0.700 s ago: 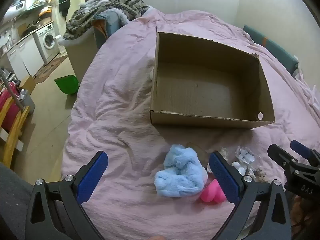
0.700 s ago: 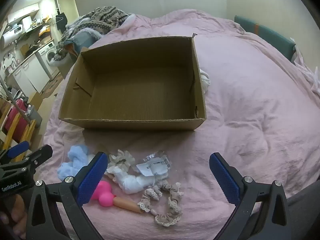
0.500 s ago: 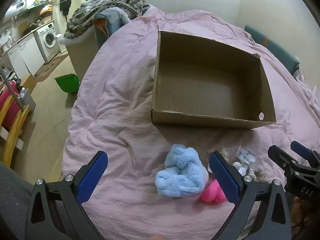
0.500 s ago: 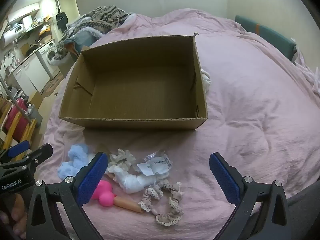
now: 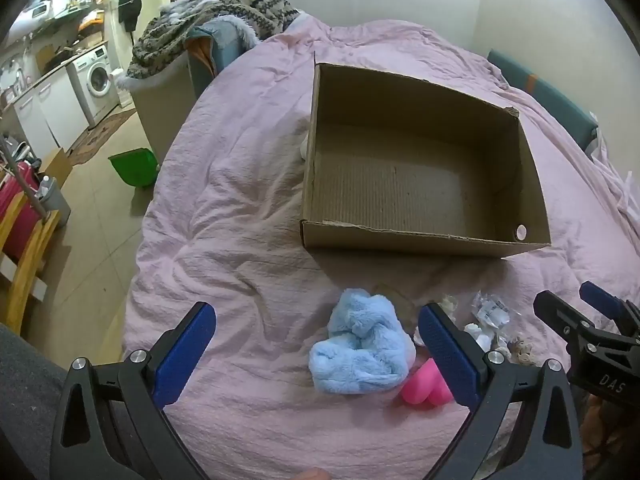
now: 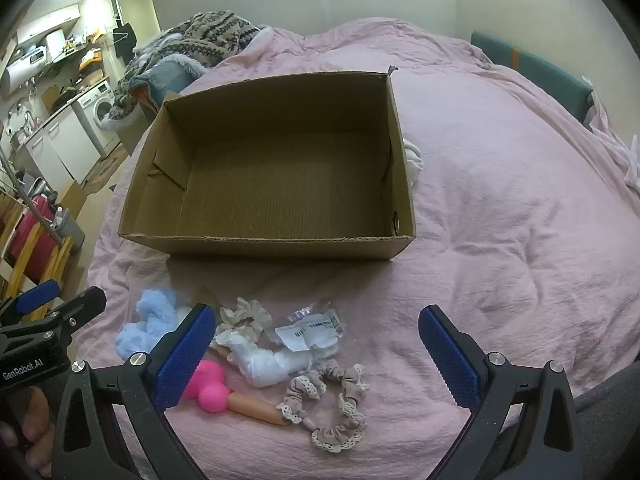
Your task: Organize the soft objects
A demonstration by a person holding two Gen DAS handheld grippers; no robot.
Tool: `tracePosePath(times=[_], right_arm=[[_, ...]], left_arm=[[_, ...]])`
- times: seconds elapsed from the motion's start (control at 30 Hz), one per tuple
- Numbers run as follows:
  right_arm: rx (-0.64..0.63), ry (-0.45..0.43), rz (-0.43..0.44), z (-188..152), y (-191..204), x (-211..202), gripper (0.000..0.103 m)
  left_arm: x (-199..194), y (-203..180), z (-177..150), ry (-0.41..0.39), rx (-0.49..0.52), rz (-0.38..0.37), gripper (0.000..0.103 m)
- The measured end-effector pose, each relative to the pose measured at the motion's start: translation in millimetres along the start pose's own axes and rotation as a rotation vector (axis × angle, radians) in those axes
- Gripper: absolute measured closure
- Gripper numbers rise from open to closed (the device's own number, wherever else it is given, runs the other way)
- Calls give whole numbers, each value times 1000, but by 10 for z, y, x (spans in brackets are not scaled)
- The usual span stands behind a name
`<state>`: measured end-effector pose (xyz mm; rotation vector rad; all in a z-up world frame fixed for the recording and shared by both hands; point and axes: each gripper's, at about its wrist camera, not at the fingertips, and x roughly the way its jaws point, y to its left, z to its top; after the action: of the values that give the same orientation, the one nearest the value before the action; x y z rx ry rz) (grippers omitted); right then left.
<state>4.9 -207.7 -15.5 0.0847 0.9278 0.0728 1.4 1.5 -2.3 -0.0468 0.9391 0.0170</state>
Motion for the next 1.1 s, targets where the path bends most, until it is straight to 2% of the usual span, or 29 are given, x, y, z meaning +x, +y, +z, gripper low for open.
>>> tracePosePath(times=[1.1], right_arm=[[4, 12, -2, 25, 6, 10, 0]], left_arm=[[-11, -20, -11, 11, 3, 0, 2]])
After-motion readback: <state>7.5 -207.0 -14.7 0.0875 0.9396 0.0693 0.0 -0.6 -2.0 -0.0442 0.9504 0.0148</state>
